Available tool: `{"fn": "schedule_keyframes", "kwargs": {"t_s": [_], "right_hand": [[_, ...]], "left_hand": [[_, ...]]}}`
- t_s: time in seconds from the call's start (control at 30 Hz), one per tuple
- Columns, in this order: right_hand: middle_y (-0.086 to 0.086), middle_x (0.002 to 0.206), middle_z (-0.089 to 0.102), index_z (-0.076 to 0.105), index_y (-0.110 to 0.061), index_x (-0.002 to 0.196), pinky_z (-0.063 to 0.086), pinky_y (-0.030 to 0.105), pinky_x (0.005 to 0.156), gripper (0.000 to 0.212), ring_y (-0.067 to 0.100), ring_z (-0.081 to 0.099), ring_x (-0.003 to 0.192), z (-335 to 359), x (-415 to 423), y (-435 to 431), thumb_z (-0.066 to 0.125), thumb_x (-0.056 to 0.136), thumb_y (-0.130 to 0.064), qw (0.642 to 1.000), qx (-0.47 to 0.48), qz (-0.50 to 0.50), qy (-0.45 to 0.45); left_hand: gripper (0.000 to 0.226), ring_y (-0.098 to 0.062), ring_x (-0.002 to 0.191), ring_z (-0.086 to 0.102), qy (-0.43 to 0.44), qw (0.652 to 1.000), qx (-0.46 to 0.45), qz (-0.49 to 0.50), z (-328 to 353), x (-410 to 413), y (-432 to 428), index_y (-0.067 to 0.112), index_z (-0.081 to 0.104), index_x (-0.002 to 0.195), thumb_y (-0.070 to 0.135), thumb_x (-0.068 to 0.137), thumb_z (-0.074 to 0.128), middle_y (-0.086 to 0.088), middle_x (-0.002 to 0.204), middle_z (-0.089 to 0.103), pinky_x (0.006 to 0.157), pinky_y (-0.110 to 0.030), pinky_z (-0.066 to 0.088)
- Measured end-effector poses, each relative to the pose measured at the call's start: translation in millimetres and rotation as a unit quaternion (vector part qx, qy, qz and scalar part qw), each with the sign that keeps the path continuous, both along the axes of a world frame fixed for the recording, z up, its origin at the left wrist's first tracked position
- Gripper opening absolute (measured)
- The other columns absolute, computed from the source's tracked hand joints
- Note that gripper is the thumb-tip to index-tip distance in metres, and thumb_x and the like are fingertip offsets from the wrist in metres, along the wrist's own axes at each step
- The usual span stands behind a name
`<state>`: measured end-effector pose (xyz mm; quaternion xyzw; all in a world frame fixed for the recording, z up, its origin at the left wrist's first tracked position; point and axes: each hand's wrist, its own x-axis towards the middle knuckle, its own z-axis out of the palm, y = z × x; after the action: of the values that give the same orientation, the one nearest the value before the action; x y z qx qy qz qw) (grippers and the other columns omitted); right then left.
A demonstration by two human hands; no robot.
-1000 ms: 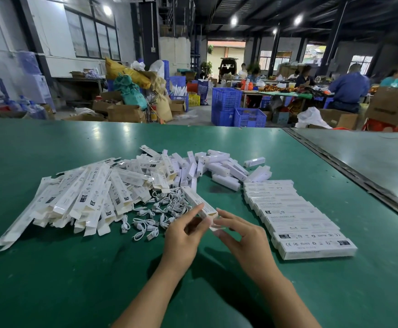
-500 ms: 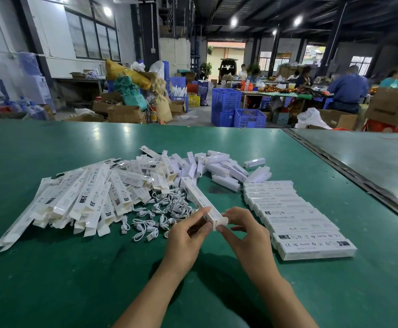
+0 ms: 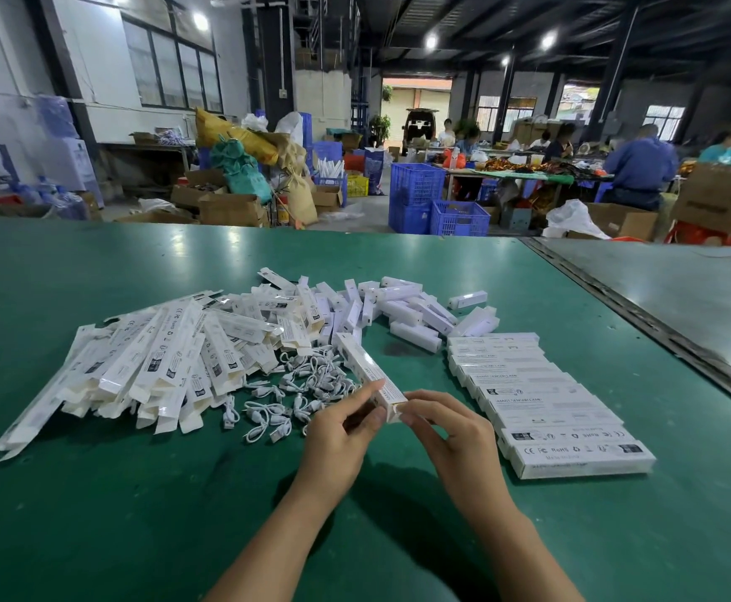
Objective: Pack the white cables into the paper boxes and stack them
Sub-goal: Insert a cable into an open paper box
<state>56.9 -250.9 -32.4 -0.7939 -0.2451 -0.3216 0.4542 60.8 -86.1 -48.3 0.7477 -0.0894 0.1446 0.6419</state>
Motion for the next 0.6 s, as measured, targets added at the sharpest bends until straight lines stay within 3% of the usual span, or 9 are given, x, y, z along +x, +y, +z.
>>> {"fn": "schedule_keyframes", "kwargs": {"t_s": [0.1,0.23,0.4,0.6], "right_hand": [[-0.006,0.1,0.07,0.078,-0.012,0.09,0.049,0.014,0.08,0.009,0.0,0.065,0.089,0.9,-0.9,-0.8,0.072,0.083,-0.009,1.0,-0.012,0.004,-0.002],[-0.005,0.103,0.069,0.077,-0.01,0.088,0.052,0.021,0.081,0.007,0.002,0.066,0.09,2.0,-2.4,0.1,0.071,0.084,-0.01,1.0,-0.011,0.025,0.002],[-0.015,0.095,0.071,0.074,-0.019,0.088,0.056,0.032,0.079,0.013,0.007,0.068,0.088,2.4,-4.7,1.7,0.077,0.081,-0.009,0.997,0.037,0.038,0.062],[-0.014,0.095,0.071,0.061,-0.034,0.099,0.055,0.023,0.079,0.034,0.008,0.069,0.089,3.0,-6.7,0.7,0.08,0.08,-0.013,0.985,0.097,0.055,0.133]], "left_hand": [[0.036,0.004,0.097,0.066,0.01,1.0,0.003,-0.013,1.2,0.3,2.5,0.052,0.065,0.11,0.023,0.089,0.07,0.022,0.097,0.074,0.086,-0.011,0.046],[0.047,0.006,0.099,0.065,0.027,0.998,0.008,-0.048,5.1,-1.0,7.5,0.052,0.069,0.108,0.007,0.093,0.066,0.023,0.1,0.074,0.085,-0.006,0.044],[0.044,0.008,0.106,0.062,0.034,0.996,0.01,-0.078,9.4,-2.9,9.8,0.045,0.069,0.112,0.005,0.095,0.063,0.027,0.103,0.072,0.09,-0.006,0.042],[0.056,0.016,0.114,0.056,0.026,0.994,0.018,-0.105,14.8,-6.4,9.8,0.061,0.069,0.102,0.007,0.096,0.062,0.037,0.112,0.066,0.089,-0.001,0.04]]}}
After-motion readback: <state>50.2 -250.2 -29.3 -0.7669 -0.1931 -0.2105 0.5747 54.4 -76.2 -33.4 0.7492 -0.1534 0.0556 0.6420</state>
